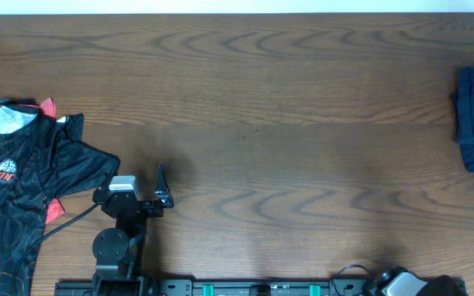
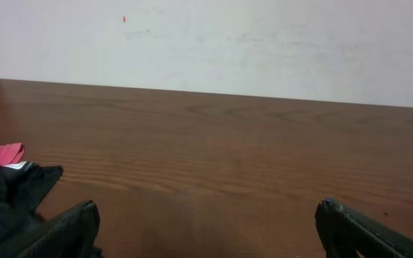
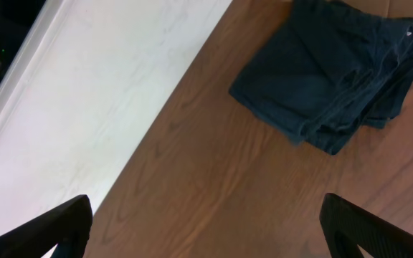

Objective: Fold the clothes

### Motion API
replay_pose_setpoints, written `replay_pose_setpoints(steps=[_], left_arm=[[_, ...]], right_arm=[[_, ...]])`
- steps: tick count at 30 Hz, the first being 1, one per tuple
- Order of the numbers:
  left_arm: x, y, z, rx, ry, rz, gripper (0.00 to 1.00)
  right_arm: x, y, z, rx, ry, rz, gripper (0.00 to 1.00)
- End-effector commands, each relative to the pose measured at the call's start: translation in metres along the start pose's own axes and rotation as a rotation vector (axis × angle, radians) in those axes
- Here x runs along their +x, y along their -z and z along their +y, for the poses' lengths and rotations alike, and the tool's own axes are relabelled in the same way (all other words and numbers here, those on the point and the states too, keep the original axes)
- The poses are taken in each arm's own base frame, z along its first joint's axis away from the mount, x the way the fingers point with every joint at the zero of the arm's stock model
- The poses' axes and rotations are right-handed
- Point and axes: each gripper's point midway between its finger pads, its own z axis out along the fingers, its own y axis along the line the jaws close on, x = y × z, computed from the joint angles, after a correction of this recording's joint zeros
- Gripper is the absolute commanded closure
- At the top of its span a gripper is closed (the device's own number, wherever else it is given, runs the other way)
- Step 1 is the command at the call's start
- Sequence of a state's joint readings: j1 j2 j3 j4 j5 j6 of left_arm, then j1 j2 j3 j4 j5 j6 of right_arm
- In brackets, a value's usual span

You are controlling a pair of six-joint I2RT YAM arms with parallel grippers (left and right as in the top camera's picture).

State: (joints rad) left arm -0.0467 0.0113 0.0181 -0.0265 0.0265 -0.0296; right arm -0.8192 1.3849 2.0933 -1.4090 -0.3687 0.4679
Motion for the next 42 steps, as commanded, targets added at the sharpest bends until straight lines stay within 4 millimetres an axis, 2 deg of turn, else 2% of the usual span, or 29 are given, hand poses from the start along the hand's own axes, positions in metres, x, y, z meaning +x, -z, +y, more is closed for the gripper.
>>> replay_pose_setpoints(steps=[1,21,25,27,28,30,33,36,39,41,42], left_arm=[[0.016,0.000,0.005,-0.025,0.007,0.049,0.02],[0.016,0.000,0.005,-0.025,0.007,0.049,0.02],[0.016,0.000,0.005,-0.025,0.007,0.049,0.02],[0.016,0.000,0.005,-0.025,0.007,0.049,0.02],[0.016,0.000,0.005,-0.025,0.007,0.049,0.02],[0.016,0.000,0.005,-0.025,0.007,0.049,0.02],[0.016,0.000,0.005,-0.025,0.007,0.049,0.02],[0.016,0.000,0.005,-0.025,0.007,0.049,0.02],[0.016,0.000,0.005,-0.025,0.007,0.049,0.02],[0.016,0.000,0.005,-0.025,0.007,0.049,0.02],[0.016,0.000,0.005,-0.025,0.007,0.049,0.02]], right_arm=[[0.001,0.001,0.005,-0.016,-0.002,0.002,0.01],[0.001,0.001,0.005,-0.017,-0.002,0.002,0.01],[0.000,-0.008,-0.002,0.022,0.000,0.015,0.01],[0.004,-0.010,0.002,0.032,0.023,0.018,0.01],[0.007,-0.012,0.009,0.022,0.045,0.024,0.01],[0.019,-0.017,0.037,-0.047,0.099,0.048,0.01],[0.044,-0.022,0.097,-0.212,0.208,0.081,0.01],[0.079,-0.021,0.163,-0.392,0.302,0.095,0.01],[0.118,-0.011,0.216,-0.535,0.360,0.085,0.01],[0.146,-0.004,0.239,-0.596,0.403,0.068,0.01],[0.159,-0.002,0.245,-0.609,0.419,0.061,0.01]])
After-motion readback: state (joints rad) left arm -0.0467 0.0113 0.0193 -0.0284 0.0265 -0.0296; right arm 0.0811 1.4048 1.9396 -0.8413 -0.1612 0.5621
